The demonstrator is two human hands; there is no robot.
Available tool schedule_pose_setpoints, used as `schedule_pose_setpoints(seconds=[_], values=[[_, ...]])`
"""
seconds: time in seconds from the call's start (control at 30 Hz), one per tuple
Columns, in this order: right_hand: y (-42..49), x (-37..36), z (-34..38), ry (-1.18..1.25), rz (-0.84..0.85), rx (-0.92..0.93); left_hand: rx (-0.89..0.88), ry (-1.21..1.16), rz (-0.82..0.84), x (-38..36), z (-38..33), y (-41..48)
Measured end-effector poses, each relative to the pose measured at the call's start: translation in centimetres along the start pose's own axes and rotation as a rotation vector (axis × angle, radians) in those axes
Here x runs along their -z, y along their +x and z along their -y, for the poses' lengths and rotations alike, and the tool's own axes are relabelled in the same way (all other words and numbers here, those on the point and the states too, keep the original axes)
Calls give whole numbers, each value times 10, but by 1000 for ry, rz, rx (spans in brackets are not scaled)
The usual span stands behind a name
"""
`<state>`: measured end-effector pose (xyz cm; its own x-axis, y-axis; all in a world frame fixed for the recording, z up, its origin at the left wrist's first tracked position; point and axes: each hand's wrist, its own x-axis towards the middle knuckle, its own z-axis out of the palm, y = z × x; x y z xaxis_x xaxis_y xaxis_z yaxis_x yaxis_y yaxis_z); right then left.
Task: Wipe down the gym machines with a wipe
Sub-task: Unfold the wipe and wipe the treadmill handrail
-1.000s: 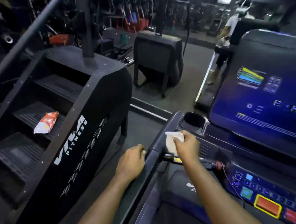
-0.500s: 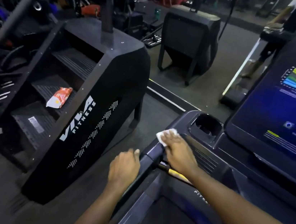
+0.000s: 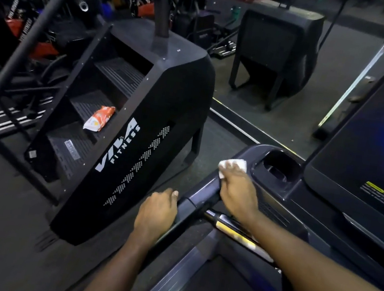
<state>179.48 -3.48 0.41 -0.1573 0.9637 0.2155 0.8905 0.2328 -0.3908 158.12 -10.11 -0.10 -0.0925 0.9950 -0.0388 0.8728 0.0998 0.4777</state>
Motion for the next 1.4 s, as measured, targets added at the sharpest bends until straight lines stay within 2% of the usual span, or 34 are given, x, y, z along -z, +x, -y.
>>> schedule_pose_setpoints(seconds=[0.1, 0.17, 0.23, 0.33, 0.4, 0.43, 0.53, 0.6, 0.63, 0.77, 0.8, 0.83, 0.93, 1.0, 1.13, 1.2, 1.23, 1.33, 1.4], values=[[-41, -12, 30, 24, 102, 327, -4, -14, 0, -1, 1, 1], [-57, -17, 34, 35, 171, 438, -9, -31, 6, -2, 1, 2], [-45, -18, 20, 50, 138, 376, -16, -44, 19, -2, 1, 2], [-14, -12, -3, 40, 18, 50, -23, -58, 28, -1, 2, 2], [-9, -7, 1, 1, -9, -89, -26, -61, 28, 0, 2, 2], [-15, -7, 8, -12, -4, -85, -27, -63, 28, 0, 2, 2], [-59, -11, 41, -18, 81, 192, -31, -80, 46, 0, 2, 2], [-74, -16, 46, -11, 133, 289, -34, -81, 47, 0, 3, 2], [-68, -16, 42, -4, 126, 262, -39, -82, 45, 0, 3, 2], [-36, -12, 20, -27, -11, -114, -52, -64, 54, 1, 4, 0], [-36, -11, 23, -43, -19, -149, -50, -63, 57, 1, 4, -1], [-42, -10, 31, -55, -9, -124, -49, -64, 60, 0, 5, -1], [-84, -14, 63, -54, 54, 173, -46, -64, 64, 0, 4, -1], [-90, -17, 63, -62, 66, 234, -49, -59, 60, 0, 4, 0], [-44, -15, 24, -31, -15, -125, -61, -53, 74, 1, 4, -1], [-39, -9, 20, -34, -15, -188, -61, -52, 75, 2, 4, -1], [-45, -8, 27, -47, 0, -144, -62, -51, 76, 2, 4, -1], [-86, -11, 59, -63, 66, 144, -58, -46, 74, 1, 3, -1], [-89, -14, 56, -62, 88, 212, -54, -47, 76, 1, 3, -1]])
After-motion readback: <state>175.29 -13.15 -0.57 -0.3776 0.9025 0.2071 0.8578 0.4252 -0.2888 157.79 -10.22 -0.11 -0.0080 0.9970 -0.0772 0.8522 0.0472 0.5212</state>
